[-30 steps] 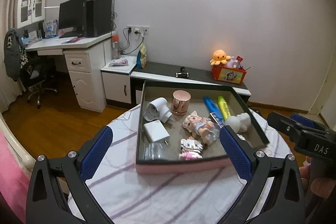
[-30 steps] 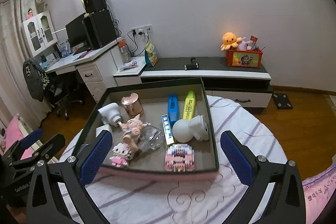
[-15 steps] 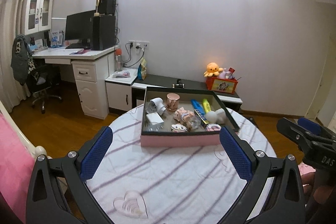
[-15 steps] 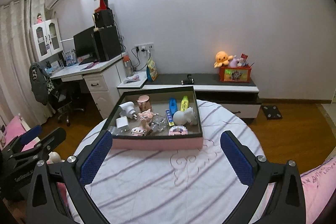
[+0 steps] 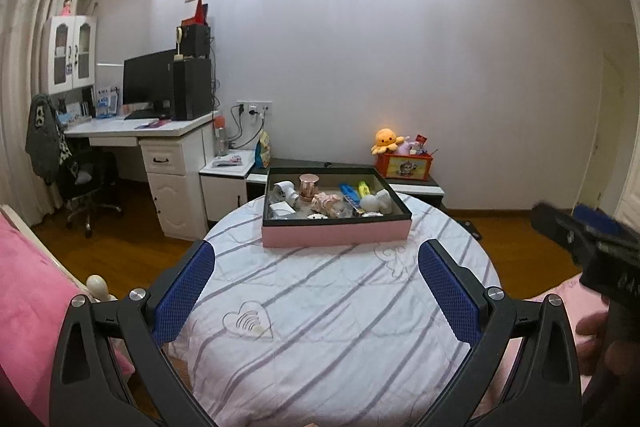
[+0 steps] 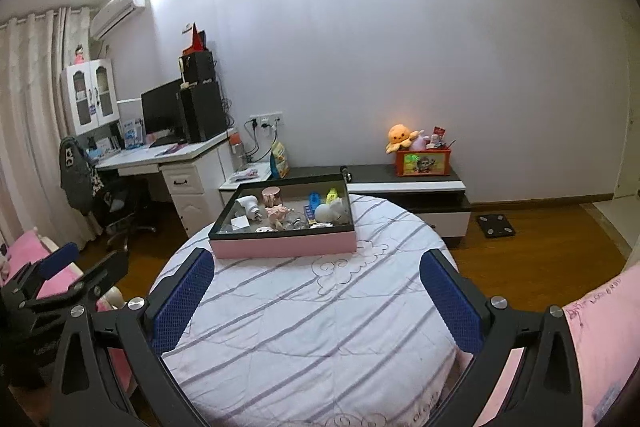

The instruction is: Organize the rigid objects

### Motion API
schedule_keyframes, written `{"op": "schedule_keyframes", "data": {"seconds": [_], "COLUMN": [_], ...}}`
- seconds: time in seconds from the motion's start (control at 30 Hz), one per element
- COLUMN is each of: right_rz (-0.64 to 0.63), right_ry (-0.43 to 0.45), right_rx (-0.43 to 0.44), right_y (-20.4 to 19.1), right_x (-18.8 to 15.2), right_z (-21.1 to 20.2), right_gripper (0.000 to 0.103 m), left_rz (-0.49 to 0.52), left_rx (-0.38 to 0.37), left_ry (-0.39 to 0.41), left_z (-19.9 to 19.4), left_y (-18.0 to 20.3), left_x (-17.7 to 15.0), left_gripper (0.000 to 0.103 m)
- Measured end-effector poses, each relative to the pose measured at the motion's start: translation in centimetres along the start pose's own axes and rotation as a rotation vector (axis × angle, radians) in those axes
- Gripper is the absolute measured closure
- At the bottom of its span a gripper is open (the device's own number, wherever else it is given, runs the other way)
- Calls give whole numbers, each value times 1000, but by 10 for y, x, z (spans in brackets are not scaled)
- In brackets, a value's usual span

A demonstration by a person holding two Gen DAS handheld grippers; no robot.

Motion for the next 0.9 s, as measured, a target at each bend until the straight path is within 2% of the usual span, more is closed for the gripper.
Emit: {"op": "schedule_keyframes", "data": {"seconds": [0.13,0.43,0.9], "right_rz": [-8,-32,-27], "right_ry": [31,27,30], "right_rx": [-12,-3,-7], "right_y": [-5,-13,-14], "right_x": [1,-3,-3], "right_z": [-10,-13,-17], "right_gripper": [0,0,0], "left_rz": [-20,-42,-52], "left_rx": [4,24,42], "left_ry": [12,39,33], "left_z": [-12,-26,-27], "left_y": [-4,-8,-8], "left_x": [1,3,2], "left_gripper": [0,0,0]}}
Point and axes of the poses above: each gripper's, at about its wrist camera, not at the fingertips, and z roughly the way its jaws point, y to its right, x to its top, the point moved 2 cm from there along z, roughly the way its jaws point, and after that the axes turned 8 degrees about -y, right-handed, at the moved point
